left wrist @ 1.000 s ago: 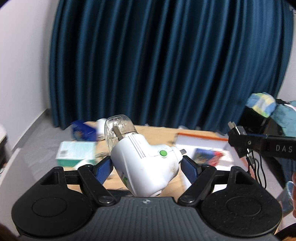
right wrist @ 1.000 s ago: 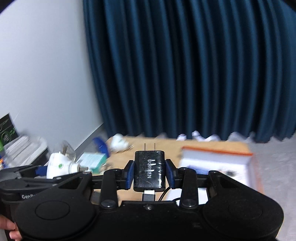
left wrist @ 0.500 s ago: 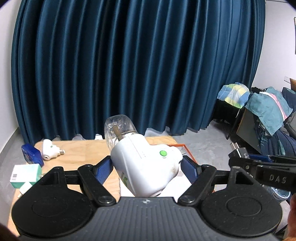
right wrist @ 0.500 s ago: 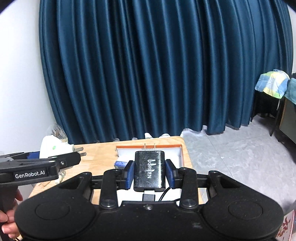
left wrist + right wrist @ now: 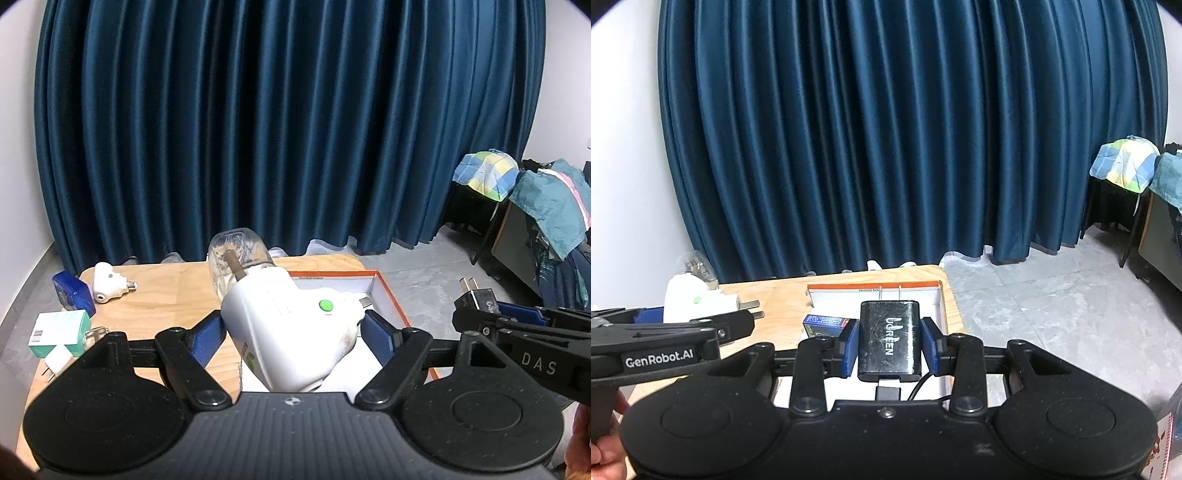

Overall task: Organize rigid objects
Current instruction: 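Lift the heater and black charger and carry both toward the tray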

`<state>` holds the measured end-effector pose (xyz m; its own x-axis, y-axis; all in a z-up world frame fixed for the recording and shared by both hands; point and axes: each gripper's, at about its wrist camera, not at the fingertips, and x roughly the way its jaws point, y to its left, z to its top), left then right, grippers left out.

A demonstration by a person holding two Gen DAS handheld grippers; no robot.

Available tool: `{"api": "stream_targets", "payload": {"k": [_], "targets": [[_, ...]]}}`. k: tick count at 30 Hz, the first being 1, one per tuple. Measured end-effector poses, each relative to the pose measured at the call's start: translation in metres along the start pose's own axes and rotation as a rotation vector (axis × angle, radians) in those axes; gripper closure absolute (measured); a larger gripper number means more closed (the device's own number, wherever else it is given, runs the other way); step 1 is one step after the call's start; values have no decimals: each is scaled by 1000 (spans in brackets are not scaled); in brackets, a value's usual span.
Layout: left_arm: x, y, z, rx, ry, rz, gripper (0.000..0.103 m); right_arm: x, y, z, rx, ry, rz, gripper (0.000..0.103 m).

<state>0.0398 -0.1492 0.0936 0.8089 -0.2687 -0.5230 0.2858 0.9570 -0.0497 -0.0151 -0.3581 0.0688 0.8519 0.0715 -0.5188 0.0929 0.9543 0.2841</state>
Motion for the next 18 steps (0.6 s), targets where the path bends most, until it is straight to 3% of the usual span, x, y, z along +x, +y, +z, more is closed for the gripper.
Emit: {"api": "stream_targets", "payload": {"k": [18], "targets": [[-5,-5,-2,5,6,0,22,-10,7,-1,-23,-8,-26,59]]}}
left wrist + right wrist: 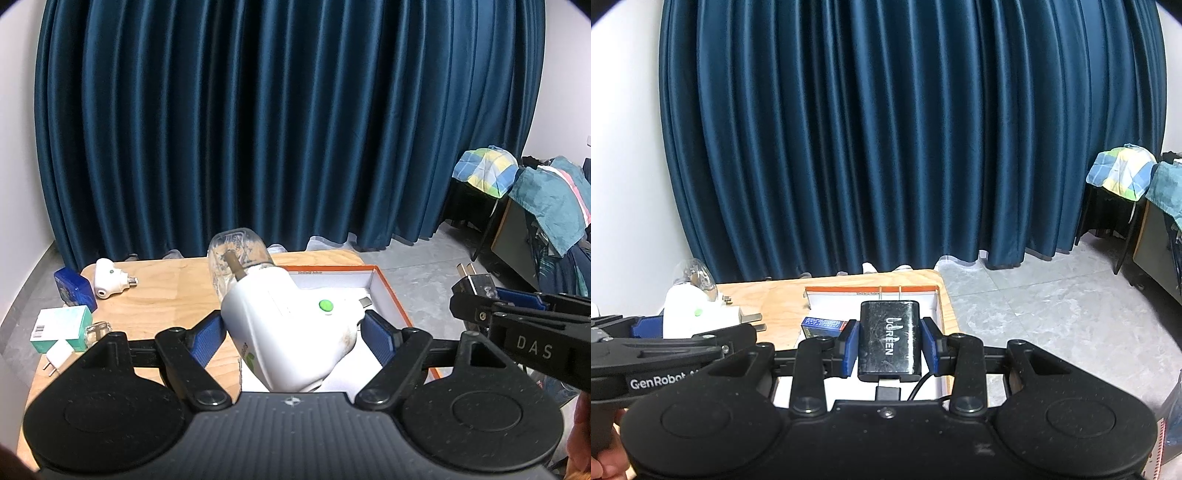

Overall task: Organize rigid objects
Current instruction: 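Lift the heater and black charger and carry both toward the tray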

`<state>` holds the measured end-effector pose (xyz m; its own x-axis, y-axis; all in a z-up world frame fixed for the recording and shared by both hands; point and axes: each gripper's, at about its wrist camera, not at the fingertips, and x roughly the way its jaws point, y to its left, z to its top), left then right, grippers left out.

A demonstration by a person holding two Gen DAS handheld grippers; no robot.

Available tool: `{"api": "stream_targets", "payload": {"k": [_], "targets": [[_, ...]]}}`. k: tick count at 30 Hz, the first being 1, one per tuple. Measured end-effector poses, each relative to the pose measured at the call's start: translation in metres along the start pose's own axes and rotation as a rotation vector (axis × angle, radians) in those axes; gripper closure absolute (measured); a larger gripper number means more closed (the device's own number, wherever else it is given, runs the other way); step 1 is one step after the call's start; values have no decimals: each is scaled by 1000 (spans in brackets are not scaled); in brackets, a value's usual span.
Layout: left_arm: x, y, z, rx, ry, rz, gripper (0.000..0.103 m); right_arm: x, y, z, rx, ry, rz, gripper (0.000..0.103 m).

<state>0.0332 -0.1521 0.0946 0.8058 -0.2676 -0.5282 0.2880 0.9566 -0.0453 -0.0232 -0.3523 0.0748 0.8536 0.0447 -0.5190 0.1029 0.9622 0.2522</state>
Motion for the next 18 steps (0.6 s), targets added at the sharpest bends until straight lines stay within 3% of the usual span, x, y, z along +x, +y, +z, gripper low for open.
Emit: {"api": "stream_targets", "payload": {"k": [18], "targets": [[-2,3,-2,-13,-3,1,22,-1,1,0,-10,10,-1,59]]}}
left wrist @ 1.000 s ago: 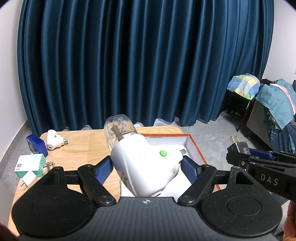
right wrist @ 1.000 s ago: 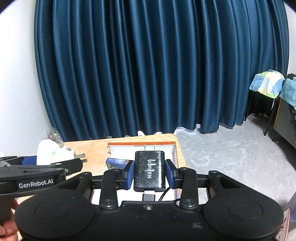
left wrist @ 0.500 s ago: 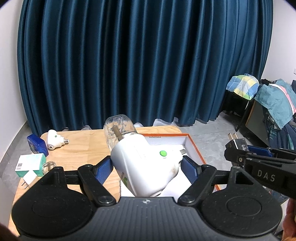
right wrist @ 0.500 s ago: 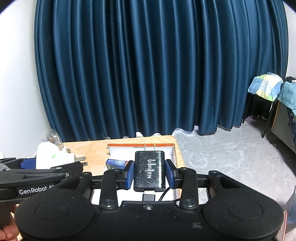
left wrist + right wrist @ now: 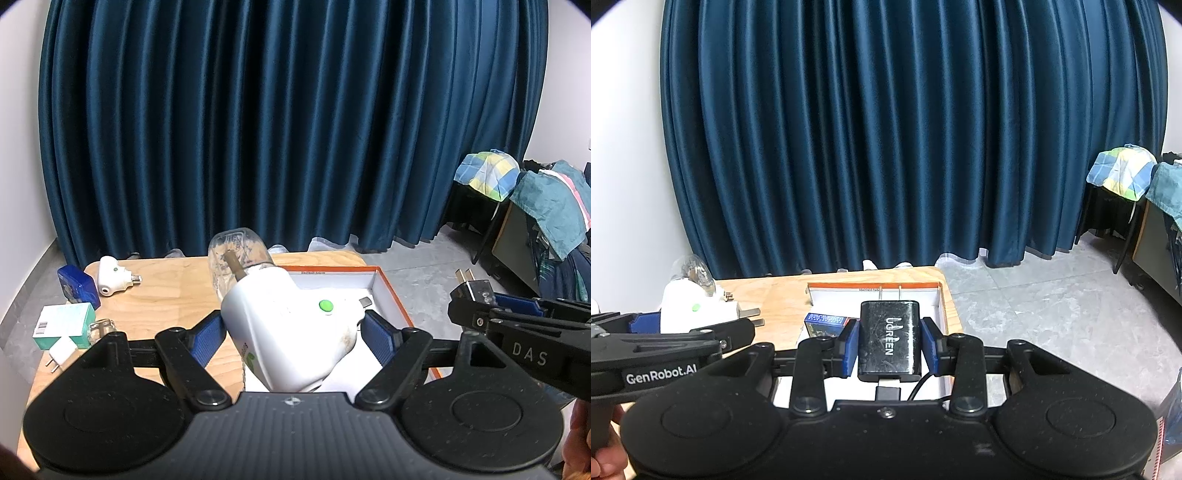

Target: Organize rigid objects

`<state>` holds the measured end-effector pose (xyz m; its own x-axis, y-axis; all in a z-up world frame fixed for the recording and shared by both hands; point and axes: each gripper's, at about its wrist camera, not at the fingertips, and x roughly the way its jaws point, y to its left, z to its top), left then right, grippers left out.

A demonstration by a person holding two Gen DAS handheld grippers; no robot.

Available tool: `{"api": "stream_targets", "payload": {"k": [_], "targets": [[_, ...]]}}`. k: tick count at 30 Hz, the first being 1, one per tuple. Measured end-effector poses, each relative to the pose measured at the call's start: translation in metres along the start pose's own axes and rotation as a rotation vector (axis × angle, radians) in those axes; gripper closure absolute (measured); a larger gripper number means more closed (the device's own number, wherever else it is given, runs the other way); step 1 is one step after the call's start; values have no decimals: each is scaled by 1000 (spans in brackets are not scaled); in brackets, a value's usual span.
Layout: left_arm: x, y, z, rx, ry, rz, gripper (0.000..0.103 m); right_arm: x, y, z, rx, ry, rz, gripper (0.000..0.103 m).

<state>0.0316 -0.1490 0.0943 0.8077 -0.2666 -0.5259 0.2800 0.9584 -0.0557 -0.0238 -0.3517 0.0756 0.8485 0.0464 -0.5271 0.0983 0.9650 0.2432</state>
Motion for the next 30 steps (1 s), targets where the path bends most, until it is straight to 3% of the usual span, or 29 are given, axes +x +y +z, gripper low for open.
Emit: {"api": "stream_targets", "payload": {"k": [30], "targets": [[5,2,-3,-22,26,2,22,10,2,1,-2,31,-1,59]]}}
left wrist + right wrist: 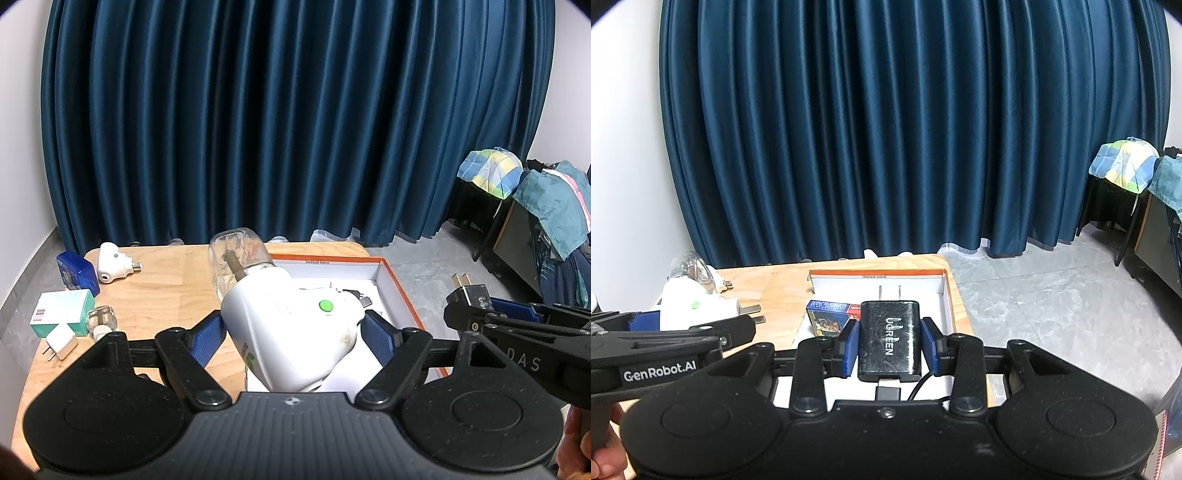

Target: Organize rigid objects

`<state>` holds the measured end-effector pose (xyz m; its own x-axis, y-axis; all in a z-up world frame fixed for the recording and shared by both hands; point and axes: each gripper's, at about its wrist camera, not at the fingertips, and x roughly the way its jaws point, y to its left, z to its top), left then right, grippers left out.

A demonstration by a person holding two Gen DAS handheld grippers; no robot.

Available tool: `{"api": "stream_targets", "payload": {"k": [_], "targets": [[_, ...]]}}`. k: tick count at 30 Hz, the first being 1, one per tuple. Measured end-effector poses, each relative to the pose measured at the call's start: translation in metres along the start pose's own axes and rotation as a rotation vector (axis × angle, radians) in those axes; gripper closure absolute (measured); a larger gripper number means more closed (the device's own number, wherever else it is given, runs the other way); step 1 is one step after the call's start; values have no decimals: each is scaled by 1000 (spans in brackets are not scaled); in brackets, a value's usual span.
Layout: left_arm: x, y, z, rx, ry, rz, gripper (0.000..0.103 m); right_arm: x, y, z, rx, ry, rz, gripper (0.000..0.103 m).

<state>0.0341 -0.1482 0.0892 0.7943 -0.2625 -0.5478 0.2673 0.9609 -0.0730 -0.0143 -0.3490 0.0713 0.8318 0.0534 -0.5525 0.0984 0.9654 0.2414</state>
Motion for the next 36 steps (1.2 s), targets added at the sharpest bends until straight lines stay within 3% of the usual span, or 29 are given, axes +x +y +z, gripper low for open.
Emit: {"api": "stream_targets", "payload": {"k": [36], "targets": [[5,-1,-4,-8,17,-6,22,6,-3,-1,3,21,13,59]]}}
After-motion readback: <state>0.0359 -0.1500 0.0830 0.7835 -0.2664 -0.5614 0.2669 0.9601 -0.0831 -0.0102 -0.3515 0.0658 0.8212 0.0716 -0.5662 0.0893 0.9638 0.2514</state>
